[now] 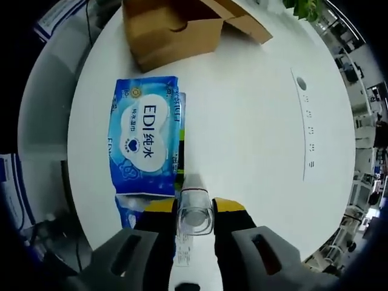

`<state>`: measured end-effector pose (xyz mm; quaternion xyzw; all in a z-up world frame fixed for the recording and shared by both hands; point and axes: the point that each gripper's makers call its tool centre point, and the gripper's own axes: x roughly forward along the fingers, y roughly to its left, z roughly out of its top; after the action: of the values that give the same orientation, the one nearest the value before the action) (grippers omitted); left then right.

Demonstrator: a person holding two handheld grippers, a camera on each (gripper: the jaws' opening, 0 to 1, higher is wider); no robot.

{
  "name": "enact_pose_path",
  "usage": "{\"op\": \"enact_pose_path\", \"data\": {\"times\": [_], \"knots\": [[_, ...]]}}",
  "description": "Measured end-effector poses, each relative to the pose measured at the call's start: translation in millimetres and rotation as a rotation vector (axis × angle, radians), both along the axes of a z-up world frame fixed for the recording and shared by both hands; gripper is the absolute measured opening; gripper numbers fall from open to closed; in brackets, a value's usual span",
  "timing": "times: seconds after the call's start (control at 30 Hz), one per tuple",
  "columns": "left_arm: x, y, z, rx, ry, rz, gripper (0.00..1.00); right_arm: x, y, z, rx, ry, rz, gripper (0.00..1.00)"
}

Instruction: Operate the shoe box by opening the lid, removing the specified soft item, and placing it in the target area until the item is outside and the box remains undamaged.

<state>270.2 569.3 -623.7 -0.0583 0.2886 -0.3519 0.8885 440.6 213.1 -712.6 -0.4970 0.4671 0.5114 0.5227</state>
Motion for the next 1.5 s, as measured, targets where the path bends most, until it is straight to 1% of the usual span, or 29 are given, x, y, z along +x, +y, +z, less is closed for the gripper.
{"op": "enact_pose_path", "data": {"times": [0.5,0.57,0.67,0.73,0.83,0.97,1.03,1.13,1.23,1.27,1.33,1.4,1.47,1.5], "knots": [[0.1,-2.8,2.1,-0.005,-0.001,-0.006,0.49,4.7,-5.7,4.6,0.009,-0.005,-0.025,0.24],[0.4,-3.2,2.5,-0.005,-0.002,-0.007,0.49,5.2,-8.9,6.9,0.008,-0.012,-0.032,0.25],[0.6,-4.1,3.3,-0.009,-0.005,-0.011,0.49,5.4,-20.6,12.5,0.008,-0.025,-0.06,0.28],[0.6,-4.7,3.7,-0.01,-0.007,-0.015,0.49,5.5,-27.0,18.5,0.025,-0.04,-0.101,0.28],[2.1,-5.3,5.3,-0.021,-0.01,-0.015,0.49,6.2,-38.3,30.6,0.111,-0.07,-0.244,0.28],[5.5,-5.8,8.9,-0.033,-0.018,-0.018,0.49,5.0,-50.4,43.1,0.19,-0.105,-0.356,0.28],[6.6,-5.5,10.8,-0.04,-0.022,-0.017,0.49,8.1,-56.6,46.9,0.227,-0.126,-0.415,0.27],[6.7,-4.9,12.4,-0.044,-0.026,-0.019,0.49,7.0,-64.4,54.1,0.28,-0.156,-0.503,0.27],[6.0,-3.8,13.0,-0.045,-0.027,-0.021,0.49,5.5,-65.6,59.1,0.32,-0.177,-0.561,0.26],[5.7,-2.6,12.8,-0.046,-0.027,-0.019,0.49,5.5,-64.1,61.7,0.352,-0.194,-0.6,0.27],[5.1,-0.6,12.8,-0.051,-0.026,-0.013,0.49,1.7,-59.8,64.3,0.41,-0.203,-0.669,0.29],[4.3,2.2,13.3,-0.055,-0.026,-0.002,0.49,-2.0,-58.6,64.3,0.442,-0.199,-0.711,0.31],[3.4,6.1,13.4,-0.056,-0.026,0.013,0.49,-3.2,-56.7,67.1,0.476,-0.221,-0.743,0.31],[3.4,8.7,13.1,-0.055,-0.027,0.023,0.49,-6.1,-53.8,68.9,0.508,-0.217,-0.77,0.32]]}}
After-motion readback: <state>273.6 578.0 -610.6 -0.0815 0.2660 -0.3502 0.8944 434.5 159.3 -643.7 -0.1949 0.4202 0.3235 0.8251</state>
